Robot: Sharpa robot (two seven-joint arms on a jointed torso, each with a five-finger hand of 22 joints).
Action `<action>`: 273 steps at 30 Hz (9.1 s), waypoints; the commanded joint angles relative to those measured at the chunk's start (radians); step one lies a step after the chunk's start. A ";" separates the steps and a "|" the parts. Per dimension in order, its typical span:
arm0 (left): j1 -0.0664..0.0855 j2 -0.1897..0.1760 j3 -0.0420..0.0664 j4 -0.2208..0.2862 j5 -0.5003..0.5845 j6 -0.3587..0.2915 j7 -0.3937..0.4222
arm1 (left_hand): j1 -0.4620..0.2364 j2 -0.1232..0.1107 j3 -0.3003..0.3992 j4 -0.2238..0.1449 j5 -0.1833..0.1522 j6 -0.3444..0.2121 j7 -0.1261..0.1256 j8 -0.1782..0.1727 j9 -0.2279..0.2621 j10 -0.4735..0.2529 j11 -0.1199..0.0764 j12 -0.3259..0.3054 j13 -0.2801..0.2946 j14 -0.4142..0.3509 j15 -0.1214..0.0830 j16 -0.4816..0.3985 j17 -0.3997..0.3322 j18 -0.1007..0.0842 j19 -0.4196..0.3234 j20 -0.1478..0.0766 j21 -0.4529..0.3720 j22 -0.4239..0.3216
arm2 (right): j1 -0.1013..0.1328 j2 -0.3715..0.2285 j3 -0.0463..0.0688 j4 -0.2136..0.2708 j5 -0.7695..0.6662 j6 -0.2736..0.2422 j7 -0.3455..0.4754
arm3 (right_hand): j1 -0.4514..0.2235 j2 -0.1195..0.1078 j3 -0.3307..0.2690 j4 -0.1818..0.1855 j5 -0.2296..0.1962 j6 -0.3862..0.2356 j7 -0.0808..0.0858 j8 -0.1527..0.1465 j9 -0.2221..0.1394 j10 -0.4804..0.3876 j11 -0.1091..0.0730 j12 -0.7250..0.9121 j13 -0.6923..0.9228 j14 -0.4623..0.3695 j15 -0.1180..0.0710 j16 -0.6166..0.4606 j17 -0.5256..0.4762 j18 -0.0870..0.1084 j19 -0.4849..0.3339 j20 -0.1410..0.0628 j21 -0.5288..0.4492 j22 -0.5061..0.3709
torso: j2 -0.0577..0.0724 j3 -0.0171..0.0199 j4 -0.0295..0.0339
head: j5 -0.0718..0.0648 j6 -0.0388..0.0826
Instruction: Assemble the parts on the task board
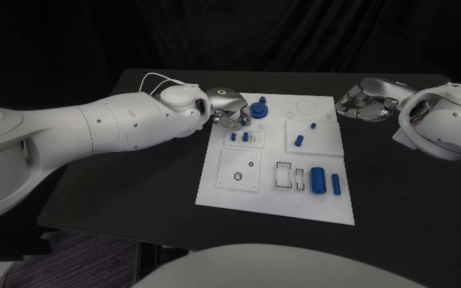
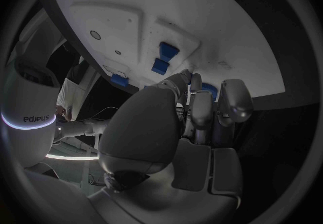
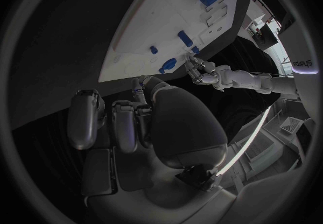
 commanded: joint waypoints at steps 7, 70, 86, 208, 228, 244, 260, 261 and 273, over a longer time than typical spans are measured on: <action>-0.003 -0.001 -0.001 0.002 0.000 0.026 -0.003 | -0.004 -0.011 0.013 -0.001 0.002 -0.031 -0.011 -0.024 -0.009 -0.002 0.007 -0.019 -0.006 -0.018 0.004 -0.010 -0.012 -0.008 -0.014 0.003 -0.015 0.131 | -0.003 0.000 0.001 0.000 -0.001 0.009 -0.008 | -0.010 -0.002 0.005 -0.002 0.005 -0.007 0.001 -0.003 -0.002 0.093 -0.001 -0.005 0.249 0.084 0.000 -0.004 0.205 0.013 -0.009 -0.001 -0.004 0.184 | 0.000 -0.0002 0.0001 | 0.002 0.000; -0.029 -0.311 -0.002 0.147 1.041 -0.004 0.466 | -0.124 0.085 -0.418 0.228 0.116 -0.354 -0.047 -0.053 -0.374 -0.734 -0.024 -0.247 -0.498 -1.217 0.067 -1.326 -1.010 0.068 -1.104 0.074 -1.058 -0.622 | 0.057 0.021 0.001 0.079 -0.279 0.004 -0.014 | -0.001 -0.142 0.093 -0.072 -0.032 -0.057 -0.001 -0.008 0.064 -0.819 0.087 -1.041 -0.621 -0.122 0.068 -0.432 -0.163 0.087 -0.227 0.051 -0.485 0.044 | -0.007 -0.0073 0.0011 | -0.055 0.000; -0.117 -0.333 -0.002 0.217 1.396 0.164 0.571 | -0.125 0.177 -0.568 0.227 0.122 -0.554 -0.116 -0.068 -0.465 -0.791 -0.032 -0.369 -0.511 -1.315 0.073 -1.346 -1.073 0.059 -1.252 0.076 -1.079 -0.990 | -0.008 0.063 0.001 0.024 -0.355 -0.008 0.011 | -0.022 -0.138 0.099 -0.110 0.081 -0.070 0.007 0.000 0.063 -0.779 0.113 -1.151 -0.822 -0.078 0.093 -0.304 -0.121 0.068 -0.148 0.083 -0.343 0.110 | -0.015 -0.0279 0.0243 | -0.125 0.000; -0.157 -0.329 -0.002 0.209 1.408 0.211 0.526 | 0.001 0.201 -0.576 0.206 0.303 -0.584 -0.091 -0.067 -0.466 -0.788 0.036 -0.361 -0.509 -1.305 0.144 -1.343 -1.070 0.073 -1.232 0.184 -1.066 -1.013 | -0.004 0.076 0.001 0.215 -0.343 -0.075 0.064 | 0.006 -0.074 0.090 -0.188 0.027 0.101 0.006 0.119 0.267 -0.489 0.035 -1.096 -0.920 0.005 0.027 -0.174 -0.061 0.025 -0.033 0.022 -0.088 0.169 | -0.017 -0.0318 0.0231 | -0.092 0.000; -0.159 -0.317 -0.002 0.203 1.408 0.206 0.534 | 0.004 0.204 -0.578 0.210 0.302 -0.580 -0.085 -0.067 -0.465 -0.787 0.040 -0.359 -0.509 -1.309 0.132 -1.344 -1.071 0.075 -1.249 0.153 -1.074 -1.041 | -0.135 0.258 0.002 0.151 -0.418 -0.025 0.070 | 0.015 -0.077 0.093 -0.198 0.031 0.085 0.009 0.109 0.275 -0.485 0.037 -1.107 -0.929 0.002 0.029 -0.180 -0.071 0.029 -0.041 0.023 -0.105 0.164 | -0.019 -0.0309 0.0240 | -0.028 0.000; -0.161 -0.309 -0.002 0.198 1.408 0.212 0.533 | 0.004 0.205 -0.578 0.210 0.303 -0.582 -0.083 -0.067 -0.465 -0.788 0.039 -0.361 -0.509 -1.310 0.132 -1.345 -1.072 0.074 -1.250 0.151 -1.075 -1.042 | -0.179 0.316 0.002 0.107 -0.452 0.003 0.064 | 0.016 -0.081 0.093 -0.201 0.024 0.082 0.012 0.105 0.279 -0.483 0.040 -1.113 -0.933 -0.003 0.031 -0.185 -0.078 0.030 -0.046 0.024 -0.112 0.162 | -0.017 -0.0319 0.0238 | -0.013 0.000; -0.164 -0.307 -0.002 0.196 1.408 0.217 0.529 | 0.007 0.210 -0.575 0.210 0.304 -0.582 -0.077 -0.067 -0.465 -0.790 0.038 -0.363 -0.510 -1.310 0.131 -1.345 -1.072 0.073 -1.250 0.150 -1.075 -1.041 | -0.197 0.330 0.002 0.099 -0.453 0.012 0.061 | 0.017 -0.080 0.093 -0.202 0.020 0.082 0.012 0.104 0.280 -0.482 0.040 -1.115 -0.935 -0.003 0.031 -0.184 -0.077 0.030 -0.046 0.025 -0.110 0.162 | -0.017 -0.0309 0.0223 | 0.000 0.000; -0.164 -0.307 -0.002 0.196 1.408 0.218 0.529 | 0.007 0.210 -0.575 0.210 0.304 -0.582 -0.077 -0.067 -0.465 -0.790 0.038 -0.363 -0.510 -1.310 0.131 -1.345 -1.072 0.073 -1.250 0.150 -1.075 -1.041 | -0.197 0.330 0.002 0.099 -0.453 0.014 0.061 | 0.018 -0.080 0.094 -0.203 0.020 0.083 0.012 0.104 0.280 -0.481 0.040 -1.115 -0.935 -0.003 0.031 -0.185 -0.078 0.030 -0.046 0.025 -0.110 0.162 | -0.017 -0.0310 0.0223 | 0.000 0.000; -0.164 -0.306 -0.002 0.196 1.408 0.220 0.526 | 0.008 0.211 -0.574 0.210 0.306 -0.583 -0.076 -0.067 -0.465 -0.790 0.038 -0.363 -0.510 -1.309 0.132 -1.344 -1.071 0.073 -1.250 0.151 -1.074 -1.040 | -0.198 0.333 0.002 0.093 -0.453 0.027 0.055 | 0.020 -0.080 0.095 -0.205 0.025 0.082 0.012 0.103 0.282 -0.480 0.040 -1.117 -0.937 -0.005 0.031 -0.187 -0.081 0.031 -0.049 0.025 -0.116 0.161 | -0.017 -0.0313 0.0231 | 0.000 0.000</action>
